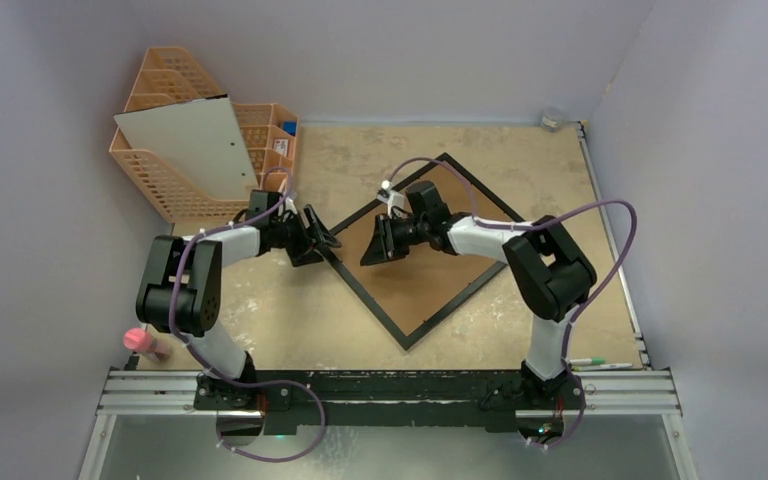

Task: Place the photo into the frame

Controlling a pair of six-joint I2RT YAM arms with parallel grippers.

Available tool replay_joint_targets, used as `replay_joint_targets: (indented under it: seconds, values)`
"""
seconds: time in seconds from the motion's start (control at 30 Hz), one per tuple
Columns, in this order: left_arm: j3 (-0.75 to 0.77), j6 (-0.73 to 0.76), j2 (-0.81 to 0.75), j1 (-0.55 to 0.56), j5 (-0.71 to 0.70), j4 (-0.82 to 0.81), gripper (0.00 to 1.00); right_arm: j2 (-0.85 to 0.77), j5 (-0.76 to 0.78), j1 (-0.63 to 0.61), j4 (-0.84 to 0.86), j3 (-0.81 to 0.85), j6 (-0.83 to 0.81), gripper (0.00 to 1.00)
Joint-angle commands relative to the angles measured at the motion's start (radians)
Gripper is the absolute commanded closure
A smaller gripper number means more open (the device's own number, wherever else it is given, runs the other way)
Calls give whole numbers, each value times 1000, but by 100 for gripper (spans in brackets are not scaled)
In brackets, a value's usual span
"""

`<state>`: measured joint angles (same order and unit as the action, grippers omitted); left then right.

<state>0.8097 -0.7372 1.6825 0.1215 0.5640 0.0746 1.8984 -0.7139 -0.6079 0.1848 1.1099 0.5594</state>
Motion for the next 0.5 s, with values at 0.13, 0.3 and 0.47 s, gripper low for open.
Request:
replay_joint_targets:
  seconds: [0.13, 0.3, 0.47]
  values:
    - [-30, 39, 0, 72, -9, 56, 32, -87, -66, -55, 125, -160, -7, 77]
    - [-42, 32, -8, 113, -76, 76, 34, -92, -79, -75, 122, -188, -21, 79]
    - [-51, 59, -8, 121, -145, 107, 40, -72, -52, -75, 96, -195, -37, 81]
